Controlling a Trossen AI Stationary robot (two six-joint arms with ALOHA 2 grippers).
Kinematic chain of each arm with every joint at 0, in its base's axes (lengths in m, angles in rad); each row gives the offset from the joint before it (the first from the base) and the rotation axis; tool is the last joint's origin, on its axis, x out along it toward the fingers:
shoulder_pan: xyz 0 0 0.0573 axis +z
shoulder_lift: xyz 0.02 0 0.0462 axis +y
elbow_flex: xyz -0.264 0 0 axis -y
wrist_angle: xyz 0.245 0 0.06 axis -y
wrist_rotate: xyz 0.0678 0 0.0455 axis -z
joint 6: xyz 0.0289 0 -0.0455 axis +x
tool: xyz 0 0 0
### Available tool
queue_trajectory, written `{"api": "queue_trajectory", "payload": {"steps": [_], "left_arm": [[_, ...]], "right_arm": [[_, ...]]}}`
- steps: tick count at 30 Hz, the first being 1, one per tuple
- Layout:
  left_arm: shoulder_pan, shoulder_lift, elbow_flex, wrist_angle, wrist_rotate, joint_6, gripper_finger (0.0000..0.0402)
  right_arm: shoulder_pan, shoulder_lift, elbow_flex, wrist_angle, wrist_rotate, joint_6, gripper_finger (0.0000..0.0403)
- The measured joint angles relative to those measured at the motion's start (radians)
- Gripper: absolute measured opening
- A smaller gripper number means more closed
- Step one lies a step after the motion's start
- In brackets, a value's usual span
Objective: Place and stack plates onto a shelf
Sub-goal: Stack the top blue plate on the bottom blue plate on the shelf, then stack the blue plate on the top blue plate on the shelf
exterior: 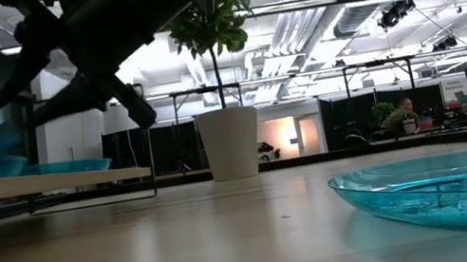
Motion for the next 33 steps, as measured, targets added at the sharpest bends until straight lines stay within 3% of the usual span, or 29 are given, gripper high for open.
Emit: {"api": "queue_trajectory", "payload": {"steps": [4, 8, 13, 17, 21, 25, 30, 33], "left_arm": [[0.000, 0.000, 0.000, 0.000, 0.000, -0.001, 0.0147], [0.000, 0.000, 0.000, 0.000, -0.004, -0.002, 0.0147], [0.000, 0.000, 0.000, -0.001, -0.031, -0.002, 0.0147], [0.000, 0.000, 0.000, 0.000, -0.035, -0.002, 0.0147], [0.000, 0.000, 0.000, 0.000, -0.034, -0.002, 0.0147], [0.000, 0.000, 0.000, 0.000, -0.034, -0.002, 0.0147], [0.000, 0.000, 0.000, 0.001, -0.034, -0.002, 0.0147], [0.000, 0.000, 0.000, 0.002, -0.034, -0.002, 0.0147]], "right_arm": [[-0.003, -0.028, -0.001, -0.067, -0.042, -0.108, 0.0154], [-0.009, -0.081, -0.001, -0.234, -0.037, -0.189, 0.0178], [0.005, -0.155, -0.001, -0.619, 0.003, -0.267, 0.0181], [0.070, -0.191, -0.001, -0.946, 0.091, -0.276, 0.0181], [0.148, -0.197, -0.019, -1.180, 0.094, -0.288, 0.0181], [0.217, -0.293, -0.237, -1.130, 0.016, -0.173, 0.0181], [0.311, -0.579, -0.643, -0.902, -0.019, 0.215, 0.0181], [0.367, -0.758, -0.828, -0.717, 0.017, 0.453, 0.0181]]}}
